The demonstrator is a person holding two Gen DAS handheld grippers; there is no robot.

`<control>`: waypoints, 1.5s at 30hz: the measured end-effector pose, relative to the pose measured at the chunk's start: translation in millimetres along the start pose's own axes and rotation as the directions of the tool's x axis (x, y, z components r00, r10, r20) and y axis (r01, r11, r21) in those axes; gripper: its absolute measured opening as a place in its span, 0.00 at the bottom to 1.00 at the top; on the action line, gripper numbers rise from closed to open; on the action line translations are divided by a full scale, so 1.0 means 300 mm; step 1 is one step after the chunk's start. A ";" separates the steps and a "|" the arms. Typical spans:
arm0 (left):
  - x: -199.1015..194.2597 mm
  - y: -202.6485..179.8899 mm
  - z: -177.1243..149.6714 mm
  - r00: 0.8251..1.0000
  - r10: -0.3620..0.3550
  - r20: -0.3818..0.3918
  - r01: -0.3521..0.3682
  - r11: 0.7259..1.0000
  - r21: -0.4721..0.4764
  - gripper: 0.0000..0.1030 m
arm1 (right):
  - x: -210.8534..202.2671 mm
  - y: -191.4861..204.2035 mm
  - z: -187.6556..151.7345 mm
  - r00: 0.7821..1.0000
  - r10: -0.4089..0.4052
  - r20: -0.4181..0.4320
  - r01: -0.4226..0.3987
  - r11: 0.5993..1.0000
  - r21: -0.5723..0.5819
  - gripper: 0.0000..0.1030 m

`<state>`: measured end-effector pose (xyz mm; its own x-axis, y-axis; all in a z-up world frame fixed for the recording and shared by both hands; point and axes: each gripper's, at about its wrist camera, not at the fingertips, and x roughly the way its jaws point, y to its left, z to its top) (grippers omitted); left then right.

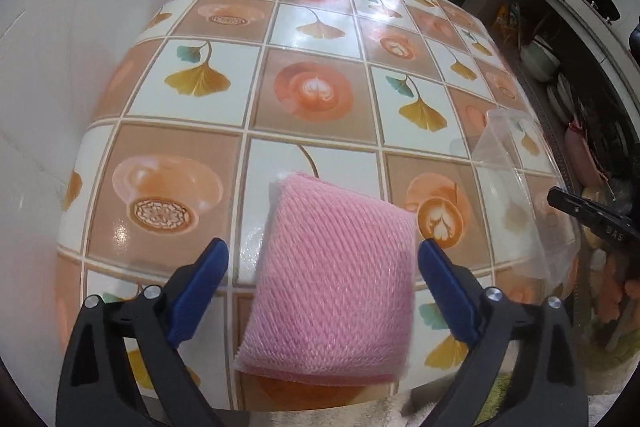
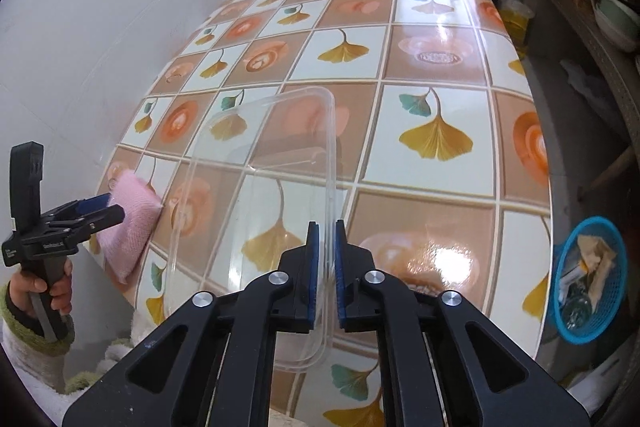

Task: Collect trash
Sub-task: 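Grasp the pink sponge with the left gripper while the right gripper grasps the clear container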

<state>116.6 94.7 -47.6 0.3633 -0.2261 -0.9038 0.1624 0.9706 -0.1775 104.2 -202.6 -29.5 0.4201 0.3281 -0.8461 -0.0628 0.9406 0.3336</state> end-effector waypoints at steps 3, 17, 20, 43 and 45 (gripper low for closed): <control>0.010 -0.022 -0.015 1.000 0.026 -0.003 -0.026 0.999 0.044 0.91 | -0.002 0.007 -0.005 1.000 -0.011 0.006 0.011 1.000 -0.003 0.21; -0.007 -0.082 -0.122 0.987 0.150 0.051 -0.158 0.964 0.215 0.91 | 0.017 0.010 -0.016 1.000 -0.015 -0.007 0.015 1.000 0.010 0.21; 0.002 -0.091 -0.126 0.986 0.158 0.053 -0.166 0.960 0.224 0.86 | 0.018 0.010 -0.017 1.000 -0.014 -0.009 0.014 1.000 0.012 0.21; -0.006 -0.132 -0.112 0.978 0.169 0.118 -0.194 0.950 0.246 0.79 | 0.011 -0.011 -0.036 1.000 -0.018 -0.001 0.018 0.999 0.042 0.03; -0.006 -0.133 -0.112 0.978 0.171 0.122 -0.197 0.949 0.247 0.79 | 0.008 -0.010 -0.034 1.000 -0.016 0.002 0.016 0.999 0.043 0.03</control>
<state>78.5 59.1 -51.9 0.4948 -0.0651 -0.8666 0.3094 0.9451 0.1056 96.2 -203.8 -36.8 0.4231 0.3127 -0.8504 -0.0171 0.9411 0.3376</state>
